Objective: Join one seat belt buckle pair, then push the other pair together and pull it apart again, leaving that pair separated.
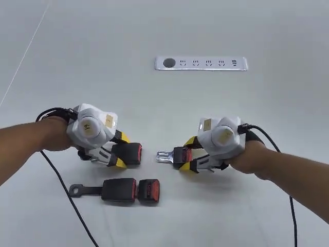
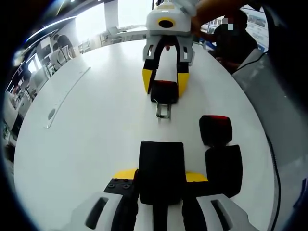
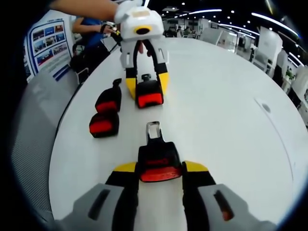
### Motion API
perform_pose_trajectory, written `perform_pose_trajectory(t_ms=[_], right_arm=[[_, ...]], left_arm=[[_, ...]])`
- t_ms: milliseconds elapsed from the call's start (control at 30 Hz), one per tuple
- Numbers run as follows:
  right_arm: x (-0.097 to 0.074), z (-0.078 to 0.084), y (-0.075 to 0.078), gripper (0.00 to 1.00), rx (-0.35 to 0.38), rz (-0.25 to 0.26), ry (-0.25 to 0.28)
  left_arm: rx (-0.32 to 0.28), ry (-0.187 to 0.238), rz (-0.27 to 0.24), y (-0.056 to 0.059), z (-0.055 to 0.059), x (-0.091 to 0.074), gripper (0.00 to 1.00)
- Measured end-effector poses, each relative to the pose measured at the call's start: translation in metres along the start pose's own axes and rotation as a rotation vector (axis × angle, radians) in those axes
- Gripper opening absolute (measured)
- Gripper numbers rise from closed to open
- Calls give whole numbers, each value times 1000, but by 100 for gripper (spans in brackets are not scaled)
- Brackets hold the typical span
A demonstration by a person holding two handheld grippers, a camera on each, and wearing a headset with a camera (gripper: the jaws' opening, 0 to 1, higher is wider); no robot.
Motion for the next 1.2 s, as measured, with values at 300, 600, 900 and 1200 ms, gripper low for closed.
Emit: perform_pose_trajectory(t_ms=[300,600,900,1200], right_arm=[[-11,10,7,35,13,11,-12],[-23,26,16,35,28,28,-29],[-32,37,21,35,39,38,-28],[-41,47,19,36,43,44,-28]], left_arm=[[0,-1,0,-1,1,1,35],[0,-3,0,1,-4,0,35],[-2,-6,0,3,-7,0,35],[-1,-10,4,3,-7,-1,35]])
Point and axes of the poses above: the centre of the closed fingertips' face, and the gripper's own axes: x roughly forward along the fingers, y roughly to its right, z roughly out of its underside, the point moved 6 cm from there along -x, roughly backward along the fingers, and after that the axes turned 11 degrees about x, right-handed, at the moved point
